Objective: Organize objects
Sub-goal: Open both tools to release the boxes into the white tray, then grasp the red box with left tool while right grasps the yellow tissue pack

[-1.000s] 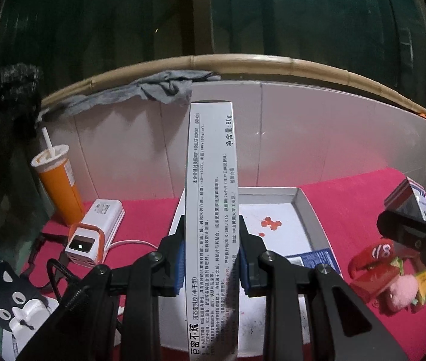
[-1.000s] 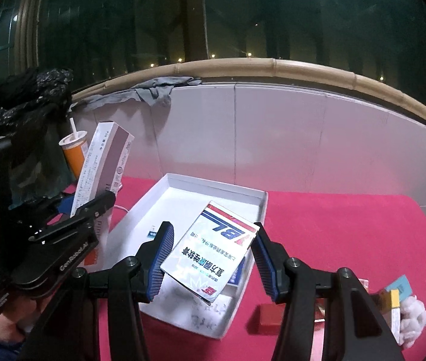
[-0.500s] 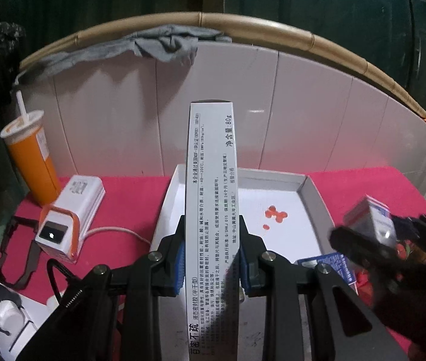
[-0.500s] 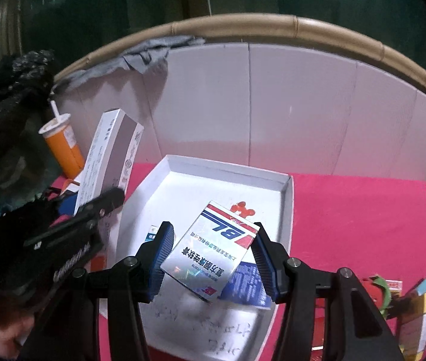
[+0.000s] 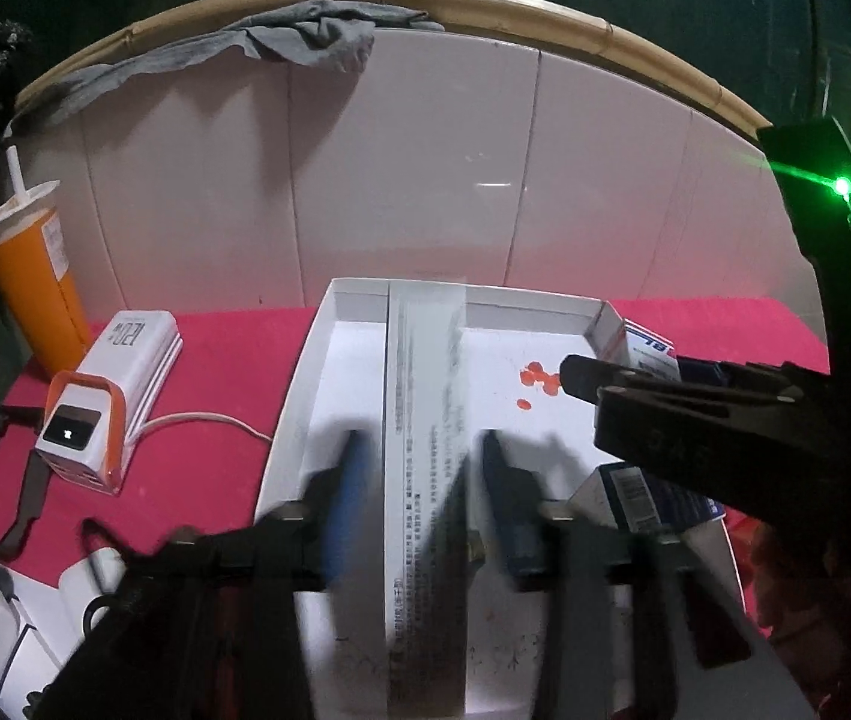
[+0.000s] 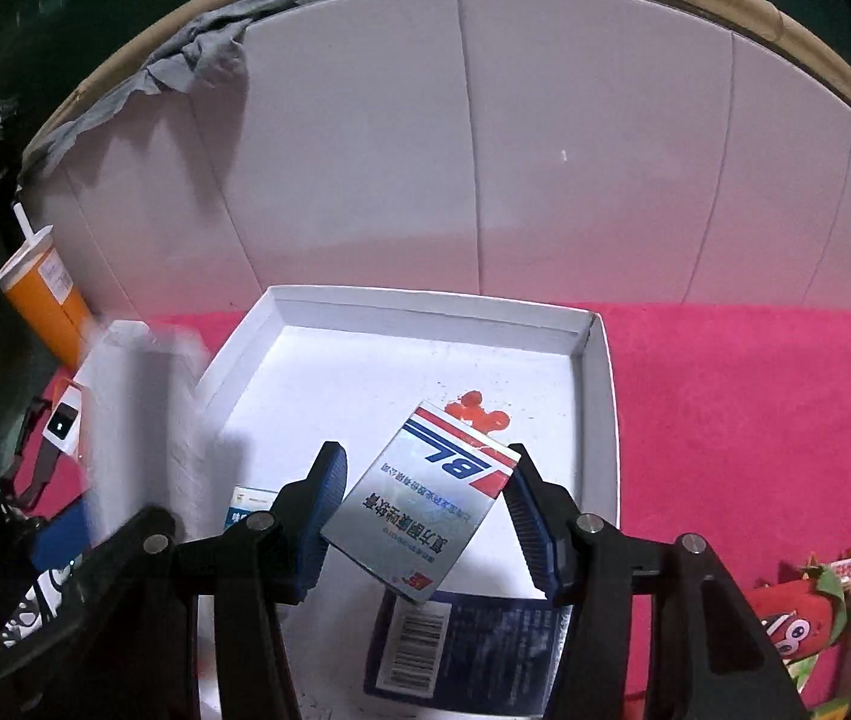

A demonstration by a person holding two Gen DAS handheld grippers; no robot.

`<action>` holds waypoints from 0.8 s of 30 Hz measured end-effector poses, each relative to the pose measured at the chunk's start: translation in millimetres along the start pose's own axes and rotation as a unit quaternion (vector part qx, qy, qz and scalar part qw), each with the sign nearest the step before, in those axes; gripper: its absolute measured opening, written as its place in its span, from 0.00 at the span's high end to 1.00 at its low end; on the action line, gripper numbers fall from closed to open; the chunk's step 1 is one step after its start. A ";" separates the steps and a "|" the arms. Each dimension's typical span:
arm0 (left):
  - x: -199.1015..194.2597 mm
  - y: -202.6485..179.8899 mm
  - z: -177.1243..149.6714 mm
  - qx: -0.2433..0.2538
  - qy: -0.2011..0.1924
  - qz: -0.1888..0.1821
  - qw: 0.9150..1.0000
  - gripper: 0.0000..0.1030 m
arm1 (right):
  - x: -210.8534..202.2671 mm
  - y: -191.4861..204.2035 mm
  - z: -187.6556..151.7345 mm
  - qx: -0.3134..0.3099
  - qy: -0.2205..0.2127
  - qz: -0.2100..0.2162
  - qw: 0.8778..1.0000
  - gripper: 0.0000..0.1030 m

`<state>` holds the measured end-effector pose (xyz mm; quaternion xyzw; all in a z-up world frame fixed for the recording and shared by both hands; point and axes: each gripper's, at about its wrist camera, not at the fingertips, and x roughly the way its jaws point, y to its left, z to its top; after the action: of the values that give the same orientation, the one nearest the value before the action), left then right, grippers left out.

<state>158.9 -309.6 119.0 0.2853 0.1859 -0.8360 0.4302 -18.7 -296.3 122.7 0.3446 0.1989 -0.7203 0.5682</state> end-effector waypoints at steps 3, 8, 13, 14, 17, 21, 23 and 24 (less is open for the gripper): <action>-4.3 -3.1 -0.6 0.005 -0.006 0.003 1.000 0.09 | -4.4 0.9 -2.3 -0.004 -0.004 0.004 1.000 0.29; -18.7 -10.9 -1.1 0.006 -0.022 0.018 1.000 0.00 | -28.1 -9.1 -13.5 0.016 -0.019 0.010 1.000 0.13; -30.8 -19.9 -0.4 0.009 -0.034 0.016 0.999 0.00 | -53.9 -23.2 -23.1 0.036 -0.033 0.013 0.999 0.10; -33.0 -21.5 -0.4 0.009 -0.036 0.015 0.999 0.00 | -60.3 -26.2 -24.9 0.040 -0.037 0.014 0.998 0.10; -42.1 -27.5 -2.6 0.010 -0.040 0.009 0.999 0.00 | -80.7 -35.9 -29.5 0.050 -0.051 0.016 0.997 0.06; -55.2 -36.0 -9.6 0.012 -0.048 -0.011 0.999 0.00 | -118.3 -59.1 -44.4 0.082 -0.081 0.032 0.993 0.00; -59.2 -43.3 -13.2 0.018 -0.047 -0.022 0.999 0.00 | -139.5 -73.5 -54.8 0.094 -0.102 0.029 0.990 0.00; -60.2 -48.4 -15.3 0.023 -0.045 -0.028 0.998 0.00 | -150.7 -82.7 -60.2 0.098 -0.113 0.023 0.988 0.00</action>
<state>152.0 -237.0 148.8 0.2514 0.1551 -0.8638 0.4081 -63.9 -130.1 181.7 0.3195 0.0534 -0.7573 0.5671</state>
